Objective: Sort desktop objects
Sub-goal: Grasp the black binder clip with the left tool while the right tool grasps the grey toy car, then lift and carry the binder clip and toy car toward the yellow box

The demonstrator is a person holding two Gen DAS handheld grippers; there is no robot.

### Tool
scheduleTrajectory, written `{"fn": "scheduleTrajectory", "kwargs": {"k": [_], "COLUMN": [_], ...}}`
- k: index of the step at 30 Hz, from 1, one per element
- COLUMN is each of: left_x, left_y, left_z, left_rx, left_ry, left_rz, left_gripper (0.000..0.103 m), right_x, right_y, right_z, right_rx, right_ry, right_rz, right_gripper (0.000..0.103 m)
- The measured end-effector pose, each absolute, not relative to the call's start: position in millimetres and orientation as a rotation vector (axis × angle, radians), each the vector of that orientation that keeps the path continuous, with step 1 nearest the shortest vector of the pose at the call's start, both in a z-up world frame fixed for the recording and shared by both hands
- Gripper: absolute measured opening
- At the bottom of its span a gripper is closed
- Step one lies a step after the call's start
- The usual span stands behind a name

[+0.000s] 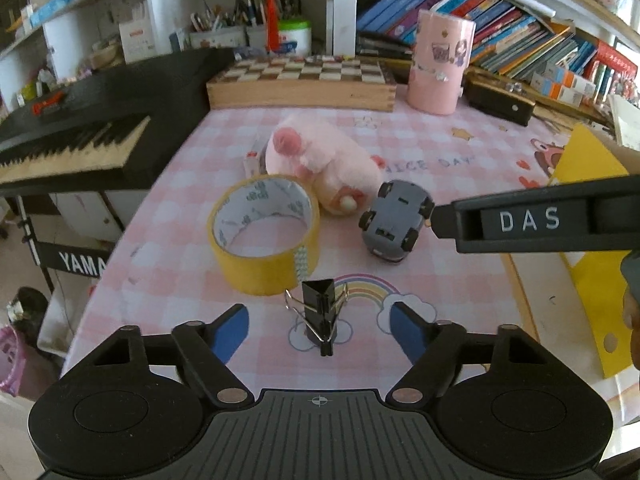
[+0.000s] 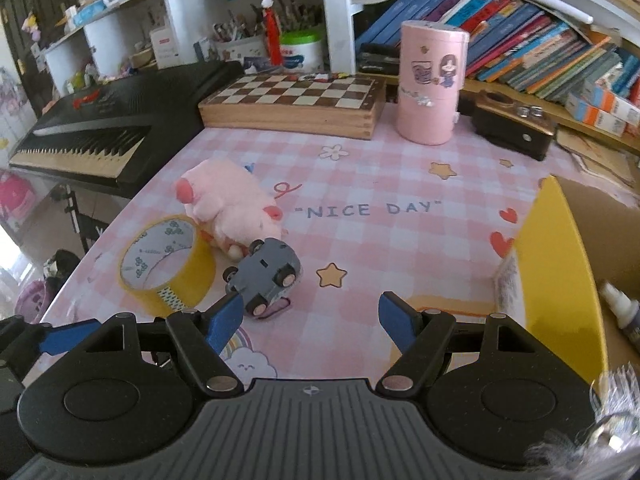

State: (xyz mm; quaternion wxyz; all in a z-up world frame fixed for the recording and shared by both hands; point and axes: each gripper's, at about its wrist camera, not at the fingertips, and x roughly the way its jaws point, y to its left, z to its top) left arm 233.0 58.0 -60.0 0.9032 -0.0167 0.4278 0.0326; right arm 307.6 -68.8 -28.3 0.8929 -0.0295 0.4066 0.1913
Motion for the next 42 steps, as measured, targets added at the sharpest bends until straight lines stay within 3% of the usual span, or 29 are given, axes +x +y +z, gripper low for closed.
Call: {"fn": "scheduleTrajectory", "kwargs": {"k": [9, 15, 17, 27, 29, 31, 42], "left_x": [255.5, 266.2, 267.0, 244.5, 238.9, 235.3, 217.2], "left_y": [62.0, 62.2, 64.5, 89.3, 92.7, 96.6, 108.3], "left_z": [-76.1, -81.7, -81.3, -68.3, -63.6, -59.0, -30.2], "left_rx": [-0.073, -0.061, -0.060, -0.135, -0.136, -0.142, -0.172], "left_ry": [0.936, 0.964, 0.963, 0.956, 0.942, 0.930, 0.836], "left_rz": [0.046, 0.042, 0.051, 0.071, 0.083, 0.097, 0.098], "left_gripper": [0.066, 0.048, 0.037, 0.035, 0.035, 0.035, 0.035], "right_x": [325.0, 338.2, 342.9, 358.2, 360.9, 362.4, 337.8], "right_y": [-52.5, -44.7, -41.0, -20.3, -16.9, -15.5, -42.8], "right_z": [-35.6, -44.1, -48.6, -67.2, -71.7, -74.2, -44.9], "right_rx": [-0.116, -0.104, -0.092, -0.076, -0.085, -0.091, 0.000], "right_ry": [0.872, 0.910, 0.935, 0.982, 0.986, 0.992, 0.940], "right_rz": [0.438, 0.466, 0.483, 0.508, 0.503, 0.493, 0.487], "right_gripper": [0.074, 0.074, 0.074, 0.074, 0.072, 0.060, 0.058]}}
